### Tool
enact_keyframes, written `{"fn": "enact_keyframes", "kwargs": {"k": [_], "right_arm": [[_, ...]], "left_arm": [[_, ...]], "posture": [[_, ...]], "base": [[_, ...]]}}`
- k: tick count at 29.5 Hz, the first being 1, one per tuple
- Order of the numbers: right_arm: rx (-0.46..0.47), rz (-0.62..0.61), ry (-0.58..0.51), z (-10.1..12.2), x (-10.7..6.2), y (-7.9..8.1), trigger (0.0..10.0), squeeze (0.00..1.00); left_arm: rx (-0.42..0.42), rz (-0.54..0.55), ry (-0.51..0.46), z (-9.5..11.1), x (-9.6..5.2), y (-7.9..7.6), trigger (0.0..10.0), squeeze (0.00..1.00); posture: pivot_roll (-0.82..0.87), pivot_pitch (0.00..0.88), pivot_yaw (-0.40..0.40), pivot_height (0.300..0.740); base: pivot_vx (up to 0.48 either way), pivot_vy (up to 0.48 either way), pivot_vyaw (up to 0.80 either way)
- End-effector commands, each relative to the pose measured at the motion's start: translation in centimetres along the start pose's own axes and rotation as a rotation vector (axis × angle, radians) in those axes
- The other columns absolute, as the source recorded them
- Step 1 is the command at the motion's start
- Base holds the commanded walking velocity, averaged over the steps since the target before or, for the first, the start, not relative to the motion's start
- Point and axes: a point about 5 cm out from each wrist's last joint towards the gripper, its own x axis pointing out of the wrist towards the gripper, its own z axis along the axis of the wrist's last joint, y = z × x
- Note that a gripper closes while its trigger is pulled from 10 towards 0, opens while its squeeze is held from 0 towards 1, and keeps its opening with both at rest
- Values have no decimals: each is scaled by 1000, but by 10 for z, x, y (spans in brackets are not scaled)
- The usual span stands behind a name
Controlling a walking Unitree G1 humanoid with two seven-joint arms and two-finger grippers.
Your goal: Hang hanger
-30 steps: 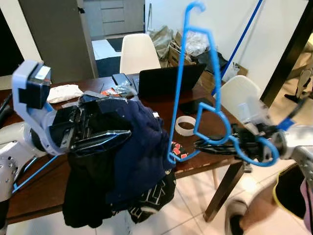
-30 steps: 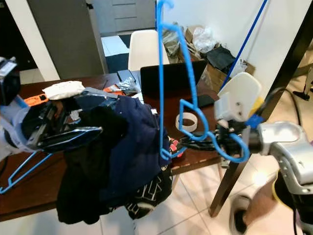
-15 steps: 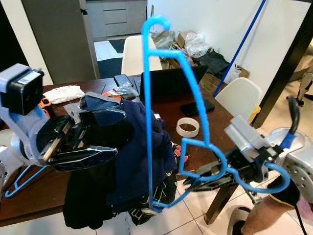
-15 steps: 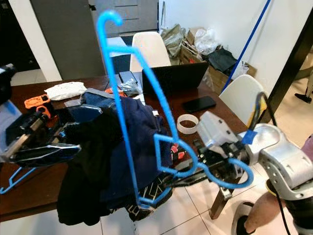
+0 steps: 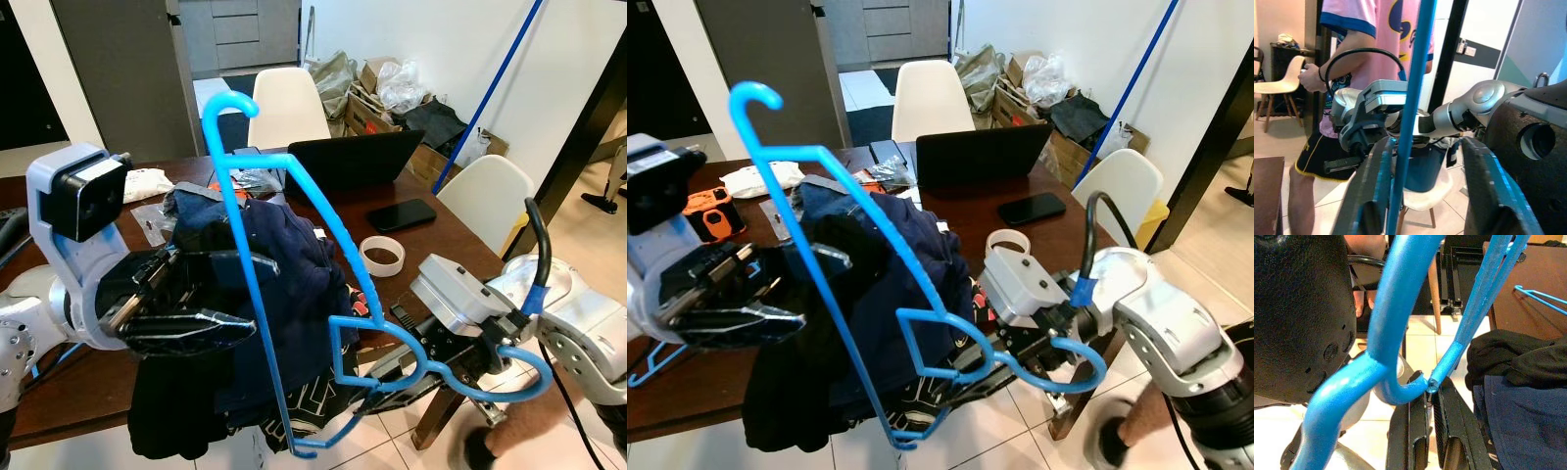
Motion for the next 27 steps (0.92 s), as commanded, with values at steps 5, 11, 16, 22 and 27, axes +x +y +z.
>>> {"fn": "enact_keyframes", "kwargs": {"k": [5, 11, 16, 22, 27], "right_arm": [[-20, -10, 12, 3, 2, -2, 10000, 0], [-25, -48, -15, 4, 2, -6, 10000, 0], [-34, -112, -58, 7, 2, -13, 10000, 0], [-18, -238, -146, 9, -1, -26, 10000, 612], [-5, -295, -188, 9, -3, -32, 10000, 1000]], "left_arm": [[-11, -7, 29, -2, 2, 0, 0, 0], [10, 48, 56, -1, -3, 3, 0, 0], [28, 74, 49, 0, -4, 5, 0, 0], [59, 104, 29, 2, -4, 8, 0, 0], [73, 116, 22, 4, -5, 9, 0, 0]], "posture": [[0, 0, 18, 740], [7, 0, 14, 740], [5, 0, 13, 740], [3, 0, 13, 740], [2, 0, 11, 740]], "base": [[0, 0, 0], [0, 0, 0], [0, 0, 0], [0, 0, 0], [0, 0, 0]]}}
